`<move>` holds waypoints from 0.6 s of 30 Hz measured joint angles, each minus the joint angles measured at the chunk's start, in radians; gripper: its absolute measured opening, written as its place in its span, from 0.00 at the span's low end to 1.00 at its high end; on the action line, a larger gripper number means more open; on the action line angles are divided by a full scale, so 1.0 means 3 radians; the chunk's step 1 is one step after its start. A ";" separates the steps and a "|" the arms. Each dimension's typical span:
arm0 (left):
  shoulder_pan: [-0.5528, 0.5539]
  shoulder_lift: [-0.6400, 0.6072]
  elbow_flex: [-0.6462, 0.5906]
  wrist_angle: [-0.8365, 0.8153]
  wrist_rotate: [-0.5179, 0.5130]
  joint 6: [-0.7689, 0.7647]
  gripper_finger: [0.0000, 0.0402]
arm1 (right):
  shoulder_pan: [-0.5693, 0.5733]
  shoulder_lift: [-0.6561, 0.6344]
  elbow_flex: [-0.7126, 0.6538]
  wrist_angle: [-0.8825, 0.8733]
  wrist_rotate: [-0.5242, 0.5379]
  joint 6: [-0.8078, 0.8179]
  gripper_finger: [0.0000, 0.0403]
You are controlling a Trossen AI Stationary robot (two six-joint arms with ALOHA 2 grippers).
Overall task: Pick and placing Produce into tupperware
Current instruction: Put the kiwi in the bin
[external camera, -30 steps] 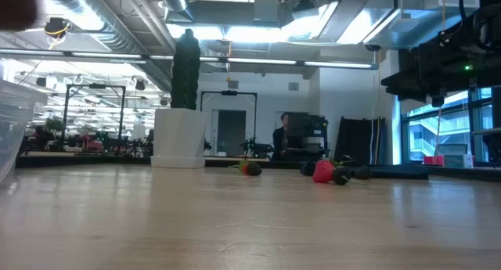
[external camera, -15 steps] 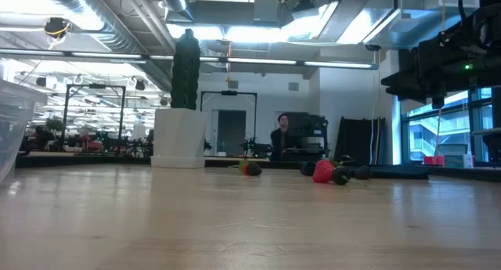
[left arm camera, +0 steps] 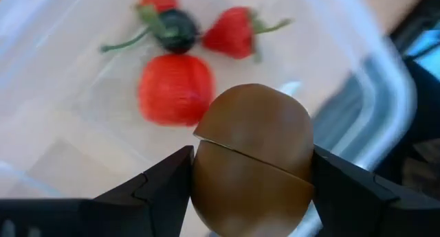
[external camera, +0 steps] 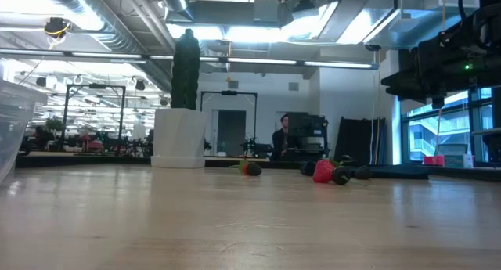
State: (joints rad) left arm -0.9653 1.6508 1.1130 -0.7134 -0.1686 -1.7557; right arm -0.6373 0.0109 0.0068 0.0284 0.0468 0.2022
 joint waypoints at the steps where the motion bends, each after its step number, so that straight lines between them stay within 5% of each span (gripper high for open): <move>1: 0.0000 0.0000 -0.0039 0.0008 0.0007 -0.0022 0.63 | 0.0000 0.0000 0.0000 0.0000 0.0000 -0.0004 0.49; 18: 0.0001 0.0000 -0.0244 0.0411 -0.0004 0.0128 0.63 | 0.0000 0.0000 0.0001 0.0000 0.0001 -0.0007 0.49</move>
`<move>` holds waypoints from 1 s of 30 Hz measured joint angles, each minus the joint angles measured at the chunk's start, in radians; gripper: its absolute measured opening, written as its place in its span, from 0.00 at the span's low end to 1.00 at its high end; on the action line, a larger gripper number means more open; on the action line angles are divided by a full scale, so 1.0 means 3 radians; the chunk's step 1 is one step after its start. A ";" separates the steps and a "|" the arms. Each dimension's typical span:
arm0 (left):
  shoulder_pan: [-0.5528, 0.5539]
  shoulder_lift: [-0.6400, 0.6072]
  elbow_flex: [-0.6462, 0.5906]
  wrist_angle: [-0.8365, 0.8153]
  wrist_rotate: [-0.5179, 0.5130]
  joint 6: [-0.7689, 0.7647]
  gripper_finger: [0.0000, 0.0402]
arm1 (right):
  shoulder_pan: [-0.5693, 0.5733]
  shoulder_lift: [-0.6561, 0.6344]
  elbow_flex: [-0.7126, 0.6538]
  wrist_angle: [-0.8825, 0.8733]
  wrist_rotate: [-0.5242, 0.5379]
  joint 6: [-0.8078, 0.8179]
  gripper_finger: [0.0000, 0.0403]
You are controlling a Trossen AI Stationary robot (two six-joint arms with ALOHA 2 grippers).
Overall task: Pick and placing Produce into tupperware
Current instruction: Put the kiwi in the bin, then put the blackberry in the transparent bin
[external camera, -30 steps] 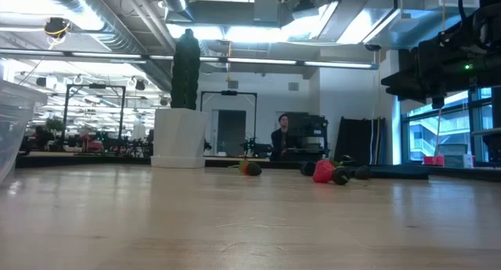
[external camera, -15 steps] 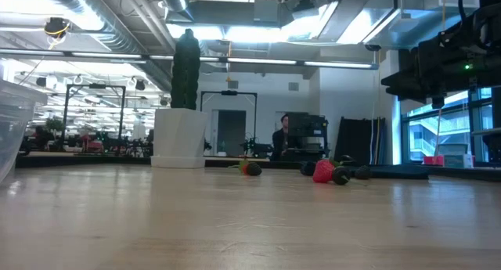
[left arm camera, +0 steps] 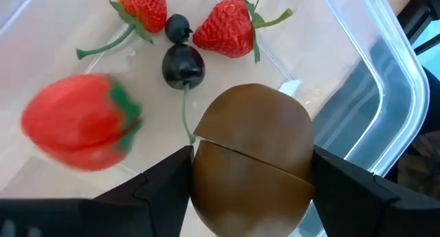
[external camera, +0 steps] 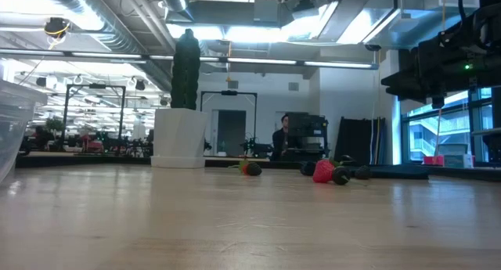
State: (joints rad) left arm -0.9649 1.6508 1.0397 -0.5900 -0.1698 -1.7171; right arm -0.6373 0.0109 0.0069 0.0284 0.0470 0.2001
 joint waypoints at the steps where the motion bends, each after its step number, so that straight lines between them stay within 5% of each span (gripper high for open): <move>1: 0.0000 0.0000 0.0000 0.0001 0.0007 0.0000 0.63 | 0.0000 0.0000 0.0000 0.0000 0.0000 0.0000 0.49; 18: 0.0092 0.0000 0.0000 0.0006 0.0111 0.0023 0.71 | 0.0000 0.0000 0.0000 0.0000 0.0000 -0.0008 0.49; 30: 0.0260 -0.0068 0.0007 0.0010 0.0205 0.0587 0.79 | -0.0001 0.0000 0.0000 -0.0001 0.0003 -0.0098 0.49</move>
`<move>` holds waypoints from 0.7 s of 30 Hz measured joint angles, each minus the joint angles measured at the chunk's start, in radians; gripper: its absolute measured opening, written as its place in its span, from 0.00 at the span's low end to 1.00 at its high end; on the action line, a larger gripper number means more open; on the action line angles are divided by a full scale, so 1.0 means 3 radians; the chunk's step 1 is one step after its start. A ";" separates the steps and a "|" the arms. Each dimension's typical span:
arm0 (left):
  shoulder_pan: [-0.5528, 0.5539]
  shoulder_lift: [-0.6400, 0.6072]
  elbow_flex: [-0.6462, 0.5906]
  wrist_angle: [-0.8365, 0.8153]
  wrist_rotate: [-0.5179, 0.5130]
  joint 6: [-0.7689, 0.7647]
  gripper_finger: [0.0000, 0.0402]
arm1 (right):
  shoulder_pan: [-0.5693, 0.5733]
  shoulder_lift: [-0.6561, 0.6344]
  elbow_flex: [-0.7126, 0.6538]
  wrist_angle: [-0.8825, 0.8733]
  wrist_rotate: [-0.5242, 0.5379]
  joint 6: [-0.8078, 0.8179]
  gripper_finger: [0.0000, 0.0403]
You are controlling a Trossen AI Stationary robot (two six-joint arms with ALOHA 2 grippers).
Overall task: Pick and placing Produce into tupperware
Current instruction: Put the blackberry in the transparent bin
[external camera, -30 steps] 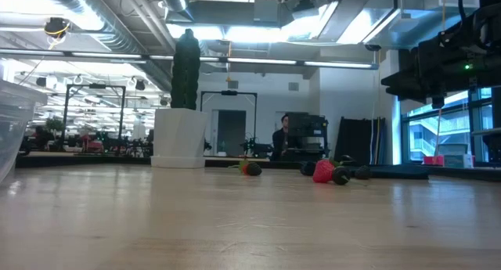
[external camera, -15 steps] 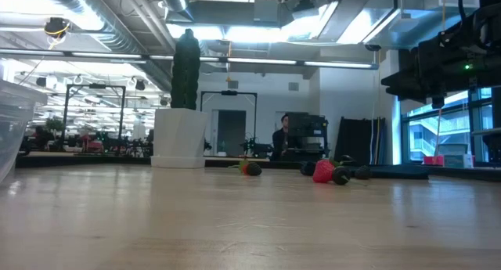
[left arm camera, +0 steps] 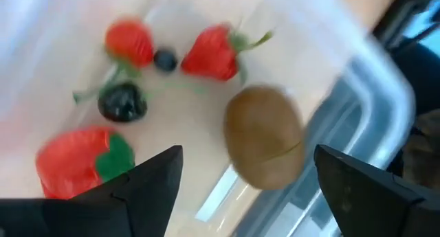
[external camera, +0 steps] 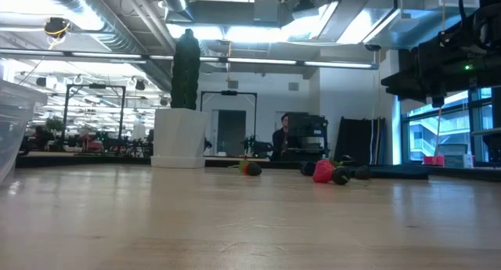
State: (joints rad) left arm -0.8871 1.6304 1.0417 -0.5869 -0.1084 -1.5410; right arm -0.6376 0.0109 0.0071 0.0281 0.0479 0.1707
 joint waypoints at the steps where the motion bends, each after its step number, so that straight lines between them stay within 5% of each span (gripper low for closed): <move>1: 0.0013 -0.0047 0.0008 0.0002 -0.0045 0.0095 0.79 | 0.0001 0.0000 -0.0001 0.0001 0.0000 -0.0015 0.49; 10: 0.0296 -0.0701 0.0037 -0.0157 -0.0522 0.1201 0.77 | 0.0000 0.0000 0.0000 0.0001 0.0000 -0.0074 0.49; 21: 0.1500 -0.1269 0.0038 0.0006 -0.1056 0.3179 0.77 | 0.0000 0.0001 -0.0001 0.0001 0.0000 -0.0074 0.49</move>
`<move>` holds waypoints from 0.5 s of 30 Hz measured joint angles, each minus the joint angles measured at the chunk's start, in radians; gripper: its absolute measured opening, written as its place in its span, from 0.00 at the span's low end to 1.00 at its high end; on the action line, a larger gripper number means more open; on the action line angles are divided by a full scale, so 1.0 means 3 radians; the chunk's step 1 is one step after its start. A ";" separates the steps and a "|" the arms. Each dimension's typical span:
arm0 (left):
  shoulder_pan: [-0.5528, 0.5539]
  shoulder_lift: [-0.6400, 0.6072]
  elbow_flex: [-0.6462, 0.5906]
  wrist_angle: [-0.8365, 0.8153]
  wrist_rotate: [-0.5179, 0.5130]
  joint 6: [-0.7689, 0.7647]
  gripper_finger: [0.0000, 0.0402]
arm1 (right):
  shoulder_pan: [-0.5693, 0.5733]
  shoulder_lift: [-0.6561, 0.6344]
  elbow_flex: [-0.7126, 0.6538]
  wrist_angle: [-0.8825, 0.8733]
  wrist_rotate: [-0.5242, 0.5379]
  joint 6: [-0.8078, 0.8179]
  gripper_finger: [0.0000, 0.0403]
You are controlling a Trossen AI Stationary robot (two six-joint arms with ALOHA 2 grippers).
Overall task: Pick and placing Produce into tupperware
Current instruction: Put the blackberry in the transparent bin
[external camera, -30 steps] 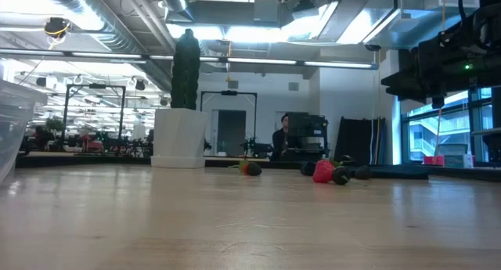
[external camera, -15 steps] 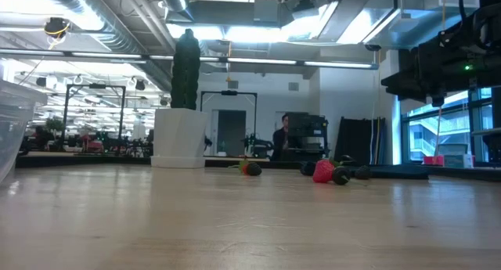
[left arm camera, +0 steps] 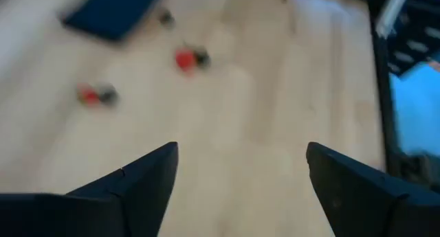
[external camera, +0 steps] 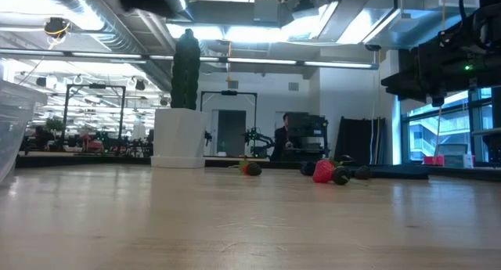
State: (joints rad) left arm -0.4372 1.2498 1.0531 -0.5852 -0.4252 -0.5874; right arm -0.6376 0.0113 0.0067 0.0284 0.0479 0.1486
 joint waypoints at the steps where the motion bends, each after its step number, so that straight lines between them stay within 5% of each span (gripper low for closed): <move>1: 0.0134 -0.0006 0.0000 0.0079 -0.0001 0.0199 0.77 | 0.0000 0.0000 0.0000 0.0000 0.0000 -0.0001 0.49; 8: 0.1069 0.0000 -0.0028 0.0854 0.0044 0.1211 0.77 | 0.0000 0.0000 0.0000 0.0000 0.0000 0.0009 0.49; 15: 0.1728 0.0008 -0.0576 0.2305 0.1271 0.2007 0.77 | 0.0000 0.0000 0.0000 0.0000 0.0000 0.0008 0.49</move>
State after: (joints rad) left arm 0.0811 1.2522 0.8802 0.1062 -0.0438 0.0146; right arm -0.6376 0.0113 0.0067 0.0284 0.0479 0.1509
